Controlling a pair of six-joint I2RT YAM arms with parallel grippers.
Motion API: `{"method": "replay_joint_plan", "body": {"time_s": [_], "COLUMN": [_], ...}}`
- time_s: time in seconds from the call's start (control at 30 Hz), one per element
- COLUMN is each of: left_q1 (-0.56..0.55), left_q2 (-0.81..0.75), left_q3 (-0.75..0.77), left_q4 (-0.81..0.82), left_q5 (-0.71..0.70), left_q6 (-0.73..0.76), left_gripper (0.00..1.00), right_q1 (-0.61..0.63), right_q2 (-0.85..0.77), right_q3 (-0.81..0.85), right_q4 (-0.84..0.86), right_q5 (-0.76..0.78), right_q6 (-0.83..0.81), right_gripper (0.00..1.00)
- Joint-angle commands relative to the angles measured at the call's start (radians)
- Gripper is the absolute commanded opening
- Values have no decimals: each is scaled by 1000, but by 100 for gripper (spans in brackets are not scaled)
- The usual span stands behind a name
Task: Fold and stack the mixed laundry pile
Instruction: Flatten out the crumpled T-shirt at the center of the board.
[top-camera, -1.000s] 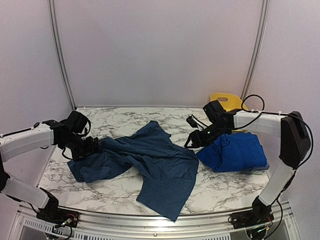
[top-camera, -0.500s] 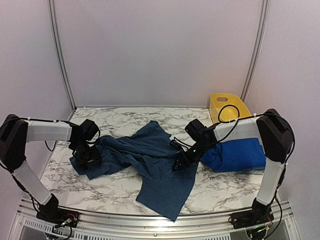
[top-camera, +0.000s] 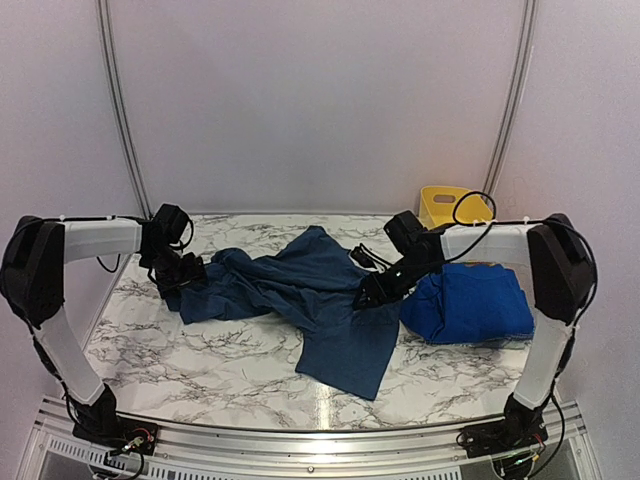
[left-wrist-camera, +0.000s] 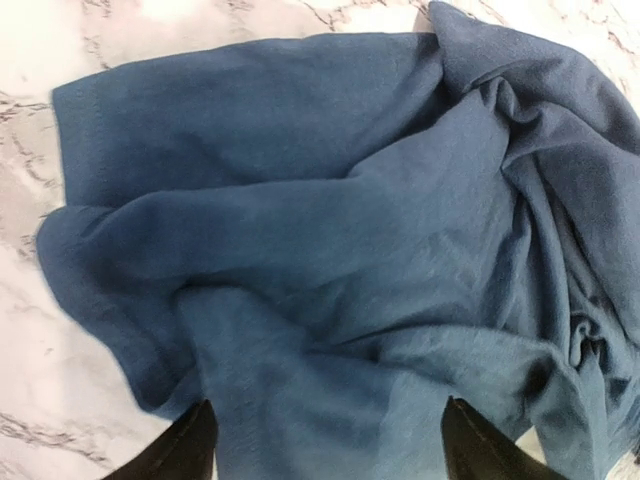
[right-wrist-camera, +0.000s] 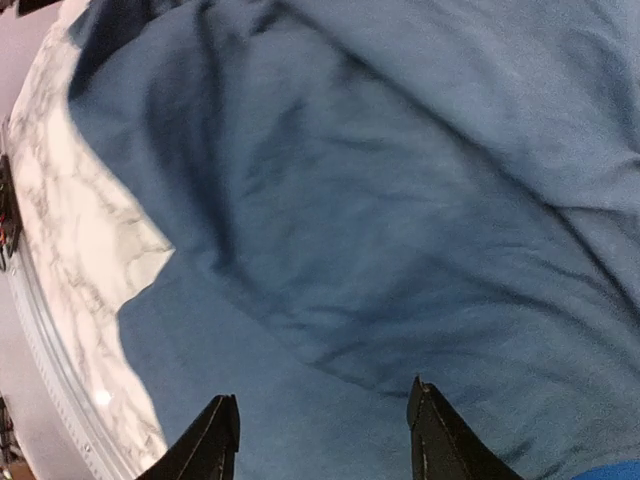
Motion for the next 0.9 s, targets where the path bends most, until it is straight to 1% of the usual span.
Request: {"method": "replay_joint_plan", "body": {"time_s": [0.0,0.07,0.1,0.27,0.4,0.5,0.57,0.6,0.73,0.77,0.83,0.87], "left_q1": [16,16,16,17,18,17,16,16,17,19,22,24], "left_q2": [-109,-158,-183,-233,-239,-232,-217,-204,-146,-126,-66,-45], "left_q3": [-69,-101,-113,-146,-153,-161,-162,-159,-135,-123,-92,-76], "left_q4": [-6,-1,-1,-3,-5,-12,-10,-8,28,37,41,43], "left_q5": [45,40,36,22,4,-22,-31,-35,-62,-63,-62,-63], "left_q6": [7,-10,-16,-38,-45,-49,-50,-48,-37,-31,-20,-16], "left_gripper": [88,96,99,99,99,99,99,97,85,82,78,77], "right_q1": [109,137,149,214,269,298,308,314,318,319,319,319], "right_q2": [-166,-209,-225,-218,-157,-97,-62,-52,-42,-40,-30,-26], "right_q3": [-75,-126,-151,-234,-236,-246,-263,-273,-316,-324,-324,-322], "right_q4": [-103,-117,-121,-118,-118,-114,-112,-109,-95,-95,-98,-97], "right_q5": [64,103,124,225,346,373,377,377,345,339,334,332], "right_q6": [-69,-56,-43,21,27,32,42,48,62,61,60,60], "right_gripper": [54,54,55,60,64,65,59,56,42,36,27,23]}}
